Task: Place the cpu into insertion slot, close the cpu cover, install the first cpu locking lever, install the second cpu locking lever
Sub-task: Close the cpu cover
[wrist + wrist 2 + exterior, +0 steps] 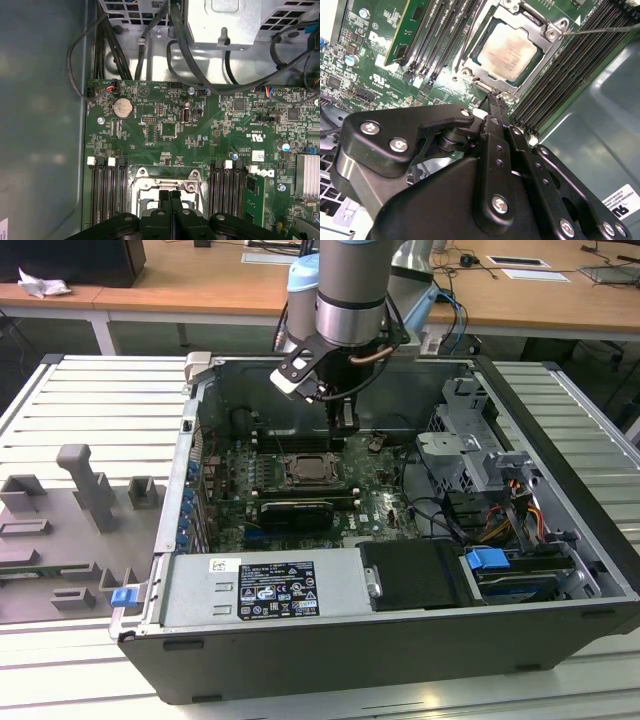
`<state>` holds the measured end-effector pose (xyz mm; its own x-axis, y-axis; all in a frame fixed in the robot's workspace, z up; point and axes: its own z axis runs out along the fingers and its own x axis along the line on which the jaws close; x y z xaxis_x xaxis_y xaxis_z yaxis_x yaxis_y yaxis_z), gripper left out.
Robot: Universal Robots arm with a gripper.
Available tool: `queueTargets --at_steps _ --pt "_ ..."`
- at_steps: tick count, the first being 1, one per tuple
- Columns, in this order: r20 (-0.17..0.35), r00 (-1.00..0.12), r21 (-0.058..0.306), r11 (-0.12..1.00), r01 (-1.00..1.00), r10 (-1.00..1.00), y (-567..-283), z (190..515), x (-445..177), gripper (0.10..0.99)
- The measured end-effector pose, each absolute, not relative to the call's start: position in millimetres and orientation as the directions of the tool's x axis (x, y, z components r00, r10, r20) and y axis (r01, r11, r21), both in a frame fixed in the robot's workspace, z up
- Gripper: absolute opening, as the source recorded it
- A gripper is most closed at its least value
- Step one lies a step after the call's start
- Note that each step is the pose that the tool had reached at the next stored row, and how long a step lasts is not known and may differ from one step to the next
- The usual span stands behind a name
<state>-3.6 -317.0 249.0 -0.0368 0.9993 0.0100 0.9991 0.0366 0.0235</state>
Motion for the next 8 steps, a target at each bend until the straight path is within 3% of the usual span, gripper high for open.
queueTargets --at_steps 8 --pt "0.010 -0.037 0.023 0.037 0.999 0.999 -317.0 249.0 -9.5 0.106"
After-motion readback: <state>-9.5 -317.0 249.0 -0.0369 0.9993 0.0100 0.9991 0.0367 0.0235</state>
